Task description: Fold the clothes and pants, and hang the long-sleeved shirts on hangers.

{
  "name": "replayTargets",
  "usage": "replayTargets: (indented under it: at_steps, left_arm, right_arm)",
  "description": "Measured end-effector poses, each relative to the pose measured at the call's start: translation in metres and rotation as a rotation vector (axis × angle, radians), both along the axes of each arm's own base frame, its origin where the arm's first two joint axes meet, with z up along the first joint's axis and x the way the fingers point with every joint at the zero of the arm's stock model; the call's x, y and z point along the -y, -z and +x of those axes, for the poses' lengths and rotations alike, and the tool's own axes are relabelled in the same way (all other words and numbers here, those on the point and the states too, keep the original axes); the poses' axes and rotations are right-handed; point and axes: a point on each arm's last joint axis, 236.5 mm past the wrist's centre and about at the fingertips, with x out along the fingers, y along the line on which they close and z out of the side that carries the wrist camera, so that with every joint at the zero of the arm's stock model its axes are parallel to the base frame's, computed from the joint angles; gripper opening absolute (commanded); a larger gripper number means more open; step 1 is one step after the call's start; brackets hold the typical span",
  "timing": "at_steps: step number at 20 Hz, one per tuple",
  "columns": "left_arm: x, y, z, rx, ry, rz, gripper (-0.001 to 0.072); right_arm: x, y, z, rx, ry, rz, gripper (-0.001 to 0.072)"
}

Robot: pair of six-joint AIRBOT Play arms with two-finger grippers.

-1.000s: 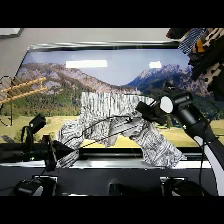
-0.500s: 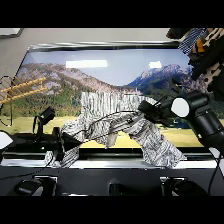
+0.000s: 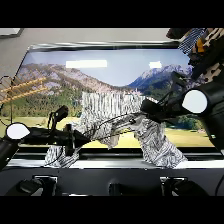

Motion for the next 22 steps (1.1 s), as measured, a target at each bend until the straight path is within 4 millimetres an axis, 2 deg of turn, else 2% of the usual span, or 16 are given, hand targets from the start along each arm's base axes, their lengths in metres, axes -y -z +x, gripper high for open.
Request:
replayTargets:
  at_steps: [4, 9, 14, 19, 22]
  left_arm:
    - [0.015, 0.004, 0.006, -0.001, 0.018, -0.044, 0.0015]
    - [0.035, 0.012, 0.009, -0.004, 0.029, -0.069, 0.0016]
    - [0.046, 0.022, 0.014, -0.008, 0.019, -0.061, 0.0015]
    - [0.06, 0.018, 0.015, -0.007, 0.023, -0.091, 0.0015]
    - [0.069, 0.008, 0.02, 0.001, 0.002, -0.141, 0.0015]
  right_arm:
    - [-0.007, -0.016, -0.007, -0.004, -0.033, 0.032, 0.003]
    - [-0.015, -0.026, -0.013, -0.008, -0.056, 0.067, 0.003]
    - [-0.015, -0.038, -0.019, 0.014, -0.062, 0.086, 0.003]
    - [-0.015, -0.041, -0.02, 0.027, -0.06, 0.091, 0.003]
    - [-0.012, -0.037, -0.016, 0.024, -0.054, 0.072, 0.003]
